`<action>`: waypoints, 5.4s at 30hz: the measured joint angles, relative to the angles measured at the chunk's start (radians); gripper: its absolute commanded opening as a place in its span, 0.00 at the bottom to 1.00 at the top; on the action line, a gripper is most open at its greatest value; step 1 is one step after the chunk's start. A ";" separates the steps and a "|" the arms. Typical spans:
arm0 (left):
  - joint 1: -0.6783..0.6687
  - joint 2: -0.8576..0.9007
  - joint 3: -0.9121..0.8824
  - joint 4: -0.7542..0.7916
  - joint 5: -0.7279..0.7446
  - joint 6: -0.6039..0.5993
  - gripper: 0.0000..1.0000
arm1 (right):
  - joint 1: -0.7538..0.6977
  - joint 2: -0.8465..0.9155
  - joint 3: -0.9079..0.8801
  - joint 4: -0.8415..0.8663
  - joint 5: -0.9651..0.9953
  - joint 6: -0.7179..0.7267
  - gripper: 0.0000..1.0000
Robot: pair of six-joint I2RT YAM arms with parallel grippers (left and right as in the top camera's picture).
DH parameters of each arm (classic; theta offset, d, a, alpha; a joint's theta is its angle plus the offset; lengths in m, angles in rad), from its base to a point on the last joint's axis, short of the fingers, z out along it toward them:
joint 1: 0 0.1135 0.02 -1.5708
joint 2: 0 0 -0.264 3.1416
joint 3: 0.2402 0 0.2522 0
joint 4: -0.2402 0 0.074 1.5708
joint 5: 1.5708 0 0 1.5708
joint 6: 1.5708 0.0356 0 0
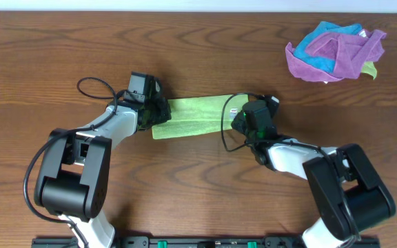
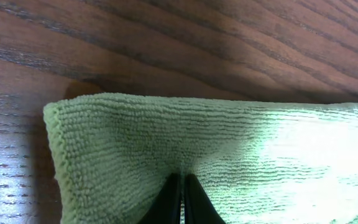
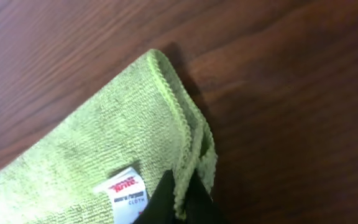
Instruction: Fold the cloth
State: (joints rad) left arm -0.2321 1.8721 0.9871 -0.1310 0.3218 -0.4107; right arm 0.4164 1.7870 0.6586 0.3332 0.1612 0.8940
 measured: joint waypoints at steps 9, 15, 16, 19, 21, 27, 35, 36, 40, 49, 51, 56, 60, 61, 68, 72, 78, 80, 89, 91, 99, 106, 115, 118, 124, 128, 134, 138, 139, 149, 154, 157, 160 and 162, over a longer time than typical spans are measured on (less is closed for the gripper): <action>0.000 0.000 0.006 -0.019 -0.001 0.008 0.06 | 0.000 -0.017 0.000 0.060 -0.043 -0.120 0.01; 0.000 0.000 0.007 -0.022 -0.001 0.019 0.06 | 0.035 -0.145 0.000 0.066 -0.058 -0.179 0.01; 0.000 0.000 0.007 -0.022 -0.001 0.018 0.06 | 0.055 -0.166 0.000 0.069 -0.061 -0.184 0.01; 0.000 0.000 0.007 -0.022 -0.002 0.018 0.06 | 0.085 -0.188 0.000 0.069 -0.061 -0.195 0.01; 0.000 0.000 0.007 -0.022 -0.003 0.018 0.06 | 0.105 -0.188 0.000 0.068 -0.062 -0.197 0.01; 0.000 0.000 0.007 -0.022 -0.003 0.019 0.06 | 0.167 -0.188 0.000 0.089 -0.064 -0.203 0.01; 0.000 -0.006 0.010 -0.056 -0.007 0.028 0.06 | 0.204 -0.188 0.000 0.105 -0.064 -0.222 0.01; 0.000 -0.008 0.010 -0.061 -0.008 0.034 0.06 | 0.208 -0.188 0.000 0.106 -0.064 -0.227 0.01; 0.000 -0.023 0.008 -0.088 -0.015 0.050 0.06 | 0.225 -0.188 0.020 0.093 -0.064 -0.246 0.01; 0.005 -0.116 0.001 -0.113 -0.042 0.076 0.06 | 0.241 -0.188 0.061 0.074 -0.064 -0.276 0.01; 0.017 -0.144 0.001 -0.131 -0.047 0.079 0.06 | 0.249 -0.188 0.061 0.073 -0.064 -0.278 0.01; 0.078 -0.196 0.001 -0.179 -0.064 0.087 0.06 | 0.275 -0.188 0.080 0.063 -0.065 -0.288 0.01; 0.134 -0.233 0.001 -0.218 -0.072 0.100 0.06 | 0.279 -0.187 0.128 0.018 -0.073 -0.304 0.01; 0.147 -0.242 0.001 -0.225 -0.074 0.101 0.06 | 0.279 -0.185 0.138 0.014 -0.076 -0.305 0.01; 0.217 -0.298 0.001 -0.261 -0.086 0.102 0.06 | 0.307 -0.118 0.213 -0.007 -0.099 -0.315 0.01; 0.234 -0.299 0.001 -0.271 -0.087 0.102 0.06 | 0.337 -0.049 0.248 -0.015 -0.113 -0.321 0.01; 0.239 -0.299 0.001 -0.281 -0.087 0.103 0.06 | 0.383 0.038 0.315 -0.023 -0.126 -0.328 0.01; 0.243 -0.299 0.001 -0.281 -0.086 0.104 0.06 | 0.395 0.064 0.339 -0.030 -0.129 -0.328 0.01; 0.314 -0.299 0.001 -0.284 -0.090 0.105 0.06 | 0.420 0.105 0.369 -0.037 -0.140 -0.336 0.01; 0.327 -0.299 0.001 -0.285 -0.090 0.105 0.06 | 0.420 0.106 0.369 -0.037 -0.140 -0.336 0.01; 0.334 -0.299 0.001 -0.285 -0.090 0.105 0.06 | 0.433 0.140 0.370 -0.036 -0.140 -0.336 0.01; 0.334 -0.299 0.001 -0.285 -0.090 0.105 0.06 | 0.441 0.200 0.405 -0.034 -0.143 -0.340 0.01; 0.334 -0.299 0.001 -0.286 -0.090 0.105 0.06 | 0.443 0.217 0.441 -0.045 -0.156 -0.347 0.01; 0.334 -0.299 0.001 -0.286 -0.090 0.105 0.06 | 0.450 0.217 0.441 -0.049 -0.174 -0.352 0.04; 0.334 -0.299 0.001 -0.286 -0.090 0.105 0.06 | 0.501 0.217 0.441 -0.053 -0.200 -0.372 0.27; 0.334 -0.299 0.001 -0.286 -0.090 0.105 0.06 | 0.523 0.217 0.441 -0.063 -0.211 -0.380 0.43; 0.335 -0.317 0.001 -0.288 -0.090 0.105 0.06 | 0.530 0.217 0.441 -0.062 -0.221 -0.387 0.57; 0.344 -0.341 0.001 -0.293 -0.090 0.105 0.06 | 0.531 0.217 0.441 -0.051 -0.272 -0.388 0.70; 0.350 -0.348 0.001 -0.300 -0.090 0.105 0.06 | 0.531 0.217 0.441 -0.052 -0.287 -0.390 0.77; 0.446 -0.416 0.001 -0.366 -0.061 0.118 0.57 | 0.528 0.176 0.441 -0.087 -0.329 -0.418 0.99; 0.457 -0.452 0.001 -0.391 -0.015 0.124 0.83 | 0.506 0.085 0.441 -0.167 -0.306 -0.436 0.99; 0.457 -0.455 0.001 -0.407 0.019 0.119 0.89 | 0.483 0.011 0.442 -0.248 -0.265 -0.447 0.99; 0.457 -0.455 0.001 -0.417 0.057 0.118 0.93 | 0.462 -0.066 0.444 -0.354 -0.227 -0.458 0.99; 0.457 -0.455 0.001 -0.423 0.094 0.114 0.94 | 0.444 -0.135 0.447 -0.473 -0.196 -0.465 0.99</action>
State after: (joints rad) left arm 0.2245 1.4174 0.9878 -0.5537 0.4160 -0.2962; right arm 0.8608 1.6524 1.1061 -0.1402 -0.0349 0.4294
